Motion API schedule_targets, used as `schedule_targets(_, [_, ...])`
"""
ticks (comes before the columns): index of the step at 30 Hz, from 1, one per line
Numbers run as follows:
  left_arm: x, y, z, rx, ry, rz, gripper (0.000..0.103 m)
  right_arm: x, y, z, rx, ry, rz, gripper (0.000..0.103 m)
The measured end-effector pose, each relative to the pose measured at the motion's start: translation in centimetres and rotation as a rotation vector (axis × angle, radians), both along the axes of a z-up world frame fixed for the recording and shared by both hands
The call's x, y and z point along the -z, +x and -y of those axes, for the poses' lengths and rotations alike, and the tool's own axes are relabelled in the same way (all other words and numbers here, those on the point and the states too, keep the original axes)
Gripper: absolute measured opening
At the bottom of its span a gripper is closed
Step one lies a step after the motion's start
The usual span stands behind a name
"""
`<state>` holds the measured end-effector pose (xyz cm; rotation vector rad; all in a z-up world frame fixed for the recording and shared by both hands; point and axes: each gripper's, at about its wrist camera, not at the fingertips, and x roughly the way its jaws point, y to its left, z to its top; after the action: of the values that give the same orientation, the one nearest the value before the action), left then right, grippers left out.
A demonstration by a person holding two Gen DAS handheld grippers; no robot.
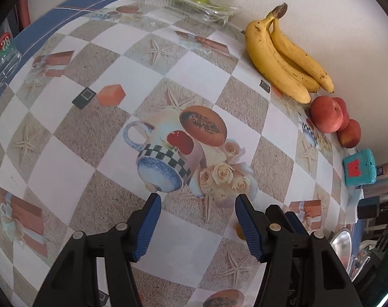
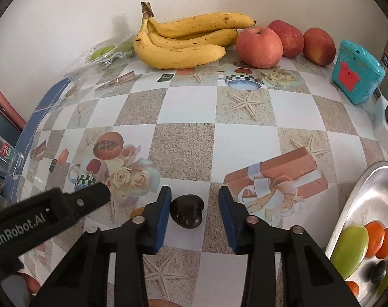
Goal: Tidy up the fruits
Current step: 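Grasp the brown kiwi with the left tool while the right tool grasps the dark plum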
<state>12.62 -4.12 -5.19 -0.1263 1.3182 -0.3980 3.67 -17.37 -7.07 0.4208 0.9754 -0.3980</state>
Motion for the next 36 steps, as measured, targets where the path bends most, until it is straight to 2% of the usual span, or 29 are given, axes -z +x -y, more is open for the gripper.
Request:
schedule_targets(3, [-0.1, -0.1, 0.1, -0.004, -0.005, -0.001, 0.064, -0.1, -0.1, 0.1, 0.0, 0.033, 0.015, 0.027])
schedule_targets(5, [-0.4, -0.2, 0.1, 0.0, -0.008, 0.003, 0.064, -0.4, -0.2, 0.1, -0.001, 0.033, 0.021, 0.026])
schedule_targets(15, [-0.6, -1.2, 1.7, 0.035, -0.006, 0.025, 0.064, -1.1, -1.5, 1.9, 0.039, 0.077, 0.041, 0.025])
schedule_targets(20, [0.2, -2.0, 2.5, 0.056, -0.017, -0.004, 0.064, -1.5, -2.4, 3.2, 0.062, 0.083, 0.041, 0.025])
schedule_targets(29, [0.3, -3.1, 4.2, 0.1, -0.011, 0.02, 0.047, -1.6, -3.4, 3.9, 0.041, 0.074, 0.031, 0.025])
schedule_targets(34, [0.4, -3.7, 4.9, 0.121, -0.002, 0.03, 0.027, -1.5, -3.9, 4.2, 0.041, 0.084, 0.031, 0.025])
schedule_targets(36, [0.4, -4.0, 5.1, 0.124, 0.009, 0.044, 0.027, -1.4, -4.0, 4.2, 0.039, 0.084, 0.03, 0.025])
